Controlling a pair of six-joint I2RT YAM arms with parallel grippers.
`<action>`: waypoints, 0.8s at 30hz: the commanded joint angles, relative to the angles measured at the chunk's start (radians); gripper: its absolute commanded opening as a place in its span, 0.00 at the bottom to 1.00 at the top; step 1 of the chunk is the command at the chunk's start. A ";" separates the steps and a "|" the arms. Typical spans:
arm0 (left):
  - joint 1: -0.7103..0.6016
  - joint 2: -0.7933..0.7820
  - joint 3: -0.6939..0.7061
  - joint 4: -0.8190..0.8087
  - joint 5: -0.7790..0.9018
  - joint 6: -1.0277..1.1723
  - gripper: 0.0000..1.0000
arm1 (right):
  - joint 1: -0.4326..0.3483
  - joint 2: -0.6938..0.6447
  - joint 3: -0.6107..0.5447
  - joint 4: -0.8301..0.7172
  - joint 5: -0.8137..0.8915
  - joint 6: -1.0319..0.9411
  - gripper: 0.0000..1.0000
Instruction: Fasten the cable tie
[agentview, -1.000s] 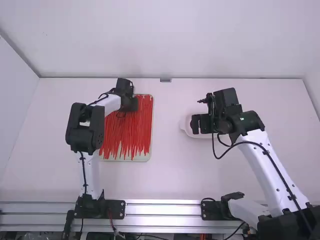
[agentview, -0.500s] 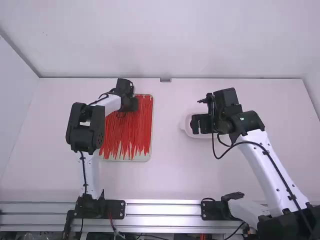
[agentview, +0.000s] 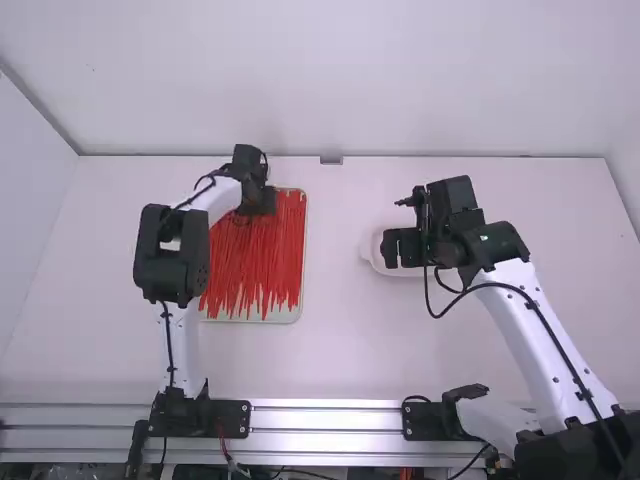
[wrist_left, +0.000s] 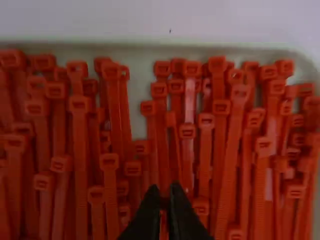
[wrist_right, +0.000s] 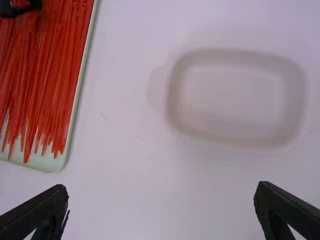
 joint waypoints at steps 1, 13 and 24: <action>0.008 -0.003 0.100 -0.048 -0.006 0.015 0.02 | 0.001 0.007 0.032 0.000 0.000 0.003 1.00; 0.006 -0.009 0.492 -0.415 -0.003 -0.010 0.02 | 0.002 0.007 0.032 0.000 -0.002 0.000 1.00; 0.002 -0.170 0.596 -0.497 0.084 -0.002 0.02 | 0.000 0.007 0.032 0.014 -0.003 0.003 1.00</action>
